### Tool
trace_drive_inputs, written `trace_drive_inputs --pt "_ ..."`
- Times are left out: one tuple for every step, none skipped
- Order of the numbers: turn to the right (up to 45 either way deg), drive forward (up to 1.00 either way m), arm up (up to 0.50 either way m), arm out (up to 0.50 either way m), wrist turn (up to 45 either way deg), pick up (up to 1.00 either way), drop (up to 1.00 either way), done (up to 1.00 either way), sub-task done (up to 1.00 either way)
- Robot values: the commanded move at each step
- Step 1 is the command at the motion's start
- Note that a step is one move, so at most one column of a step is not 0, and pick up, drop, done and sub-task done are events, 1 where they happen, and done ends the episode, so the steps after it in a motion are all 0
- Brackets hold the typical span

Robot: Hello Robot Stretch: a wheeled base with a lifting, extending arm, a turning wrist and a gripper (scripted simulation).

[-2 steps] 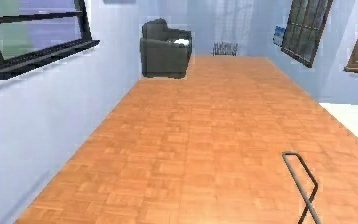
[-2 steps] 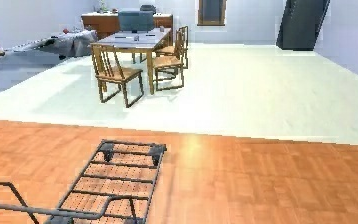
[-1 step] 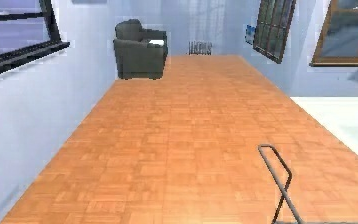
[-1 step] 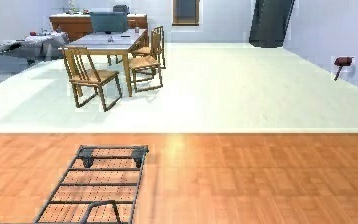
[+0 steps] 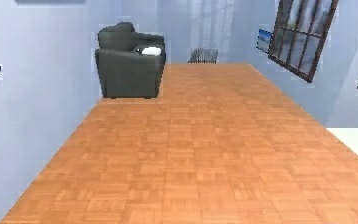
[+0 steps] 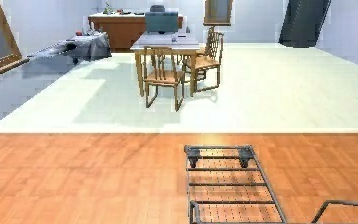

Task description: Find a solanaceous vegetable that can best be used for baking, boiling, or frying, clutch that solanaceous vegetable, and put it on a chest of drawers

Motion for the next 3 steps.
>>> trace_drive_inputs --pt "-6.0 0.0 0.0 0.0 0.0 0.0 0.0 0.0 0.0" --pt "0.0 0.05 0.0 0.0 0.0 0.0 0.0 0.0 0.0" --pt "45.0 0.0 0.0 0.0 0.0 0.0 0.0 0.0 0.0"
